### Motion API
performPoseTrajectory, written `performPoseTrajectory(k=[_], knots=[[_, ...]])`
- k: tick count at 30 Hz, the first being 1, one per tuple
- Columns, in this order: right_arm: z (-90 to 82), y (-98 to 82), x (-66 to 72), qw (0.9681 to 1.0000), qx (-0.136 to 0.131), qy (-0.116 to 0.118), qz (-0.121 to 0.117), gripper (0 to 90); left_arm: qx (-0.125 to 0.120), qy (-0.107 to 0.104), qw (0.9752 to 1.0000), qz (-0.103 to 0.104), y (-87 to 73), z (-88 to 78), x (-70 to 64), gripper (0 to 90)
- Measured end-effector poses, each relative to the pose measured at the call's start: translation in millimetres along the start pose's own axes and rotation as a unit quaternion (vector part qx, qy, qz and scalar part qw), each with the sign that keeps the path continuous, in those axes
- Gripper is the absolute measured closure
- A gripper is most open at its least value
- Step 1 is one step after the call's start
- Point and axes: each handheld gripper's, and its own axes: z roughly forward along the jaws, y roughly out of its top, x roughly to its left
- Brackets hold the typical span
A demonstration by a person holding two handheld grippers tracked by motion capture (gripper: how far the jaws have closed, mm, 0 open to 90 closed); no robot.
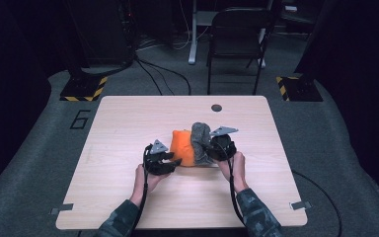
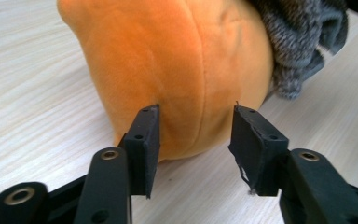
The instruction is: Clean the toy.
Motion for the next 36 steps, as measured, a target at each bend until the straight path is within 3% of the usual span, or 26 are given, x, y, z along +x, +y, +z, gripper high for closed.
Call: performPoseTrajectory(k=[7,9,10,12,13,16,21,22,25,31,36], knots=[[0.8,-0.6,-1.2,1.0,0.001,0.0,0.006,72.0,0.0,0.027,0.9996,0.011,-4.3,6.2,-1.6,47.7],[2.3,-0.9,-1.0,1.0,0.001,0.0,0.003,72.0,-0.006,0.027,0.9995,0.017,-6.1,8.8,-1.5,52.1],[2.4,-1.1,-0.7,1.0,0.003,-0.001,0.007,71.9,-0.009,0.028,0.9994,0.017,-6.5,9.5,-1.4,60.6],[2.3,-1.0,-0.8,1.0,0.002,-0.002,0.009,71.9,-0.017,0.025,0.9993,0.02,-6.9,9.6,-1.7,65.5],[1.6,-0.8,-1.8,1.0,0.001,-0.001,0.008,71.9,-0.022,0.018,0.9994,0.021,-6.8,10.4,-2.6,75.4],[-2.2,-0.2,-2.7,1.0,-0.002,-0.004,0.006,72.0,-0.028,0.012,0.9994,0.018,-6.1,10.4,-3.4,82.8],[-12.0,3.0,-3.1,0.9998,-0.016,-0.002,0.009,72.1,-0.032,-0.016,0.9993,0.009,-2.3,6.6,-4.6,85.2],[-17.4,5.8,-1.0,0.9996,-0.025,0.006,0.009,72.1,-0.038,-0.034,0.9987,-0.005,-0.4,4.3,-6.2,85.4],[-23.2,9.7,3.8,0.9992,-0.034,0.018,0.007,72.2,-0.042,-0.045,0.9981,-0.011,1.4,1.6,-7.4,85.4],[-30.5,18.5,32.3,0.9977,-0.044,0.047,-0.022,72.1,-0.055,-0.084,0.9946,-0.025,6.5,-7.1,-13.1,85.5],[-20.1,13.9,38.1,0.9985,-0.028,0.028,-0.038,72.1,-0.045,-0.081,0.9954,-0.026,5.7,-5.6,-14.9,85.5]])
